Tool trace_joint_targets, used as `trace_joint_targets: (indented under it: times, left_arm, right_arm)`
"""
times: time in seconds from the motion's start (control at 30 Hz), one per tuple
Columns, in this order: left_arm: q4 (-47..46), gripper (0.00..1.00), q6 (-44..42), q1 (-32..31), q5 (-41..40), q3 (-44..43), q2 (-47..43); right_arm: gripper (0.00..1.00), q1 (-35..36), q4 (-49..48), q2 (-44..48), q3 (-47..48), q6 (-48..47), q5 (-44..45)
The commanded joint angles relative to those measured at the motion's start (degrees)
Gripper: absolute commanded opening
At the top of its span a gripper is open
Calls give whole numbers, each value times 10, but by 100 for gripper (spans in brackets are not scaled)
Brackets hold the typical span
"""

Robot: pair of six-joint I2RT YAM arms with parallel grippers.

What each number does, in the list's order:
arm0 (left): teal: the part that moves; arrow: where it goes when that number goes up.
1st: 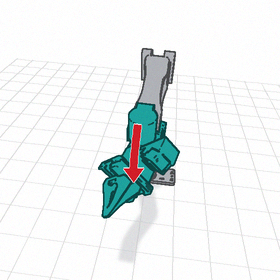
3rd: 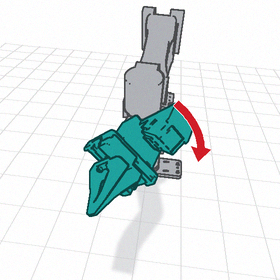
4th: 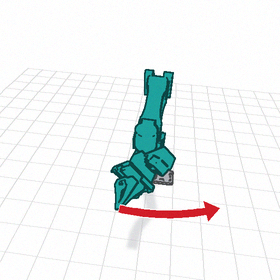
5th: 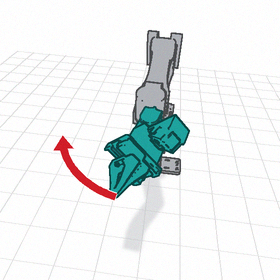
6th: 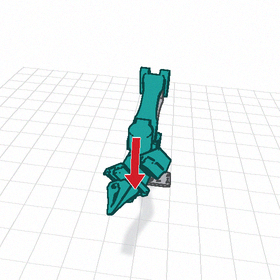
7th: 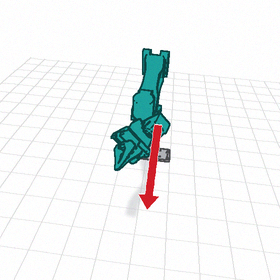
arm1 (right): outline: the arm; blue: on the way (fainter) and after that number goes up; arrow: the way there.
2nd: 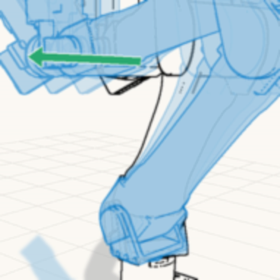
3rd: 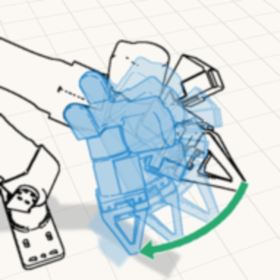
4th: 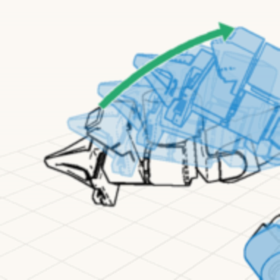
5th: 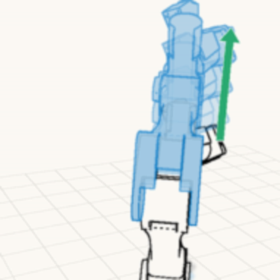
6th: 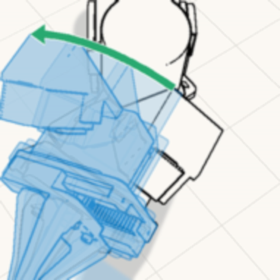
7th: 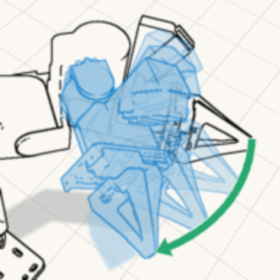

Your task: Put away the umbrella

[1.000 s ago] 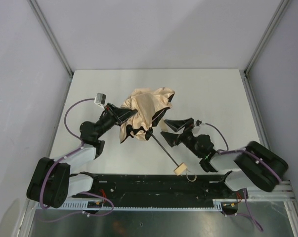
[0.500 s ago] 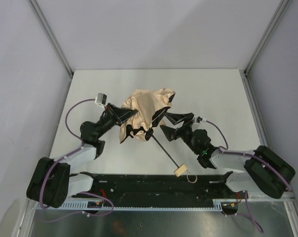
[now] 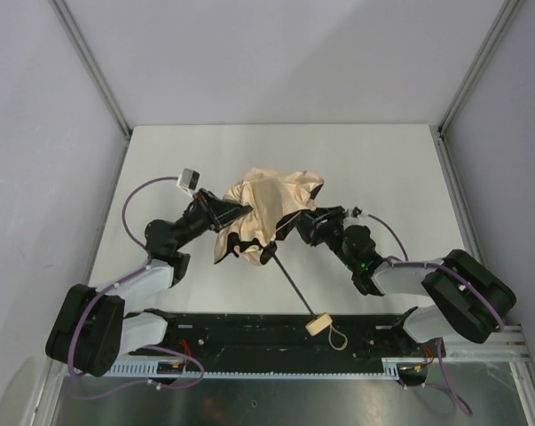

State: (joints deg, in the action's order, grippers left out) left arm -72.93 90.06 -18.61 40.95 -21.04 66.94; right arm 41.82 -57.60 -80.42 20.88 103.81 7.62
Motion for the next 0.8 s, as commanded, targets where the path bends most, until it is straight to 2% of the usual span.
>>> trace_joint_targets:
  times: [0.0, 0.07, 0.13, 0.23, 0.33, 0.43, 0.63, 0.77]
  left_arm:
    - [-161, 0, 11, -7, 26, -25, -6]
    - [-162, 0, 5, -7, 34, -21, -4]
    - [-163, 0, -4, -6, 44, -17, -1]
    - [-162, 0, -19, -6, 53, -2, 15]
    - [-163, 0, -35, -7, 56, 14, 40]
    - [-160, 0, -59, -9, 43, 26, 52]
    - [-151, 0, -90, -31, -3, 30, 79]
    - [-137, 0, -109, -39, -51, 51, 108]
  right_arm:
    - [35, -14, -40, -7, 20, -5, -37]
    - [12, -31, -37, -2, 19, -29, -59]
    - [3, -60, -21, 10, 17, -55, -109]
    - [0, -116, 50, 51, 30, -140, -173]
    - [0, -159, 193, 105, 72, -253, -205]
    - [0, -178, 351, 132, 142, -363, -201]
    - [0, -178, 569, 58, 303, -492, -218]
    - [0, -160, 688, 17, 386, -566, -183]
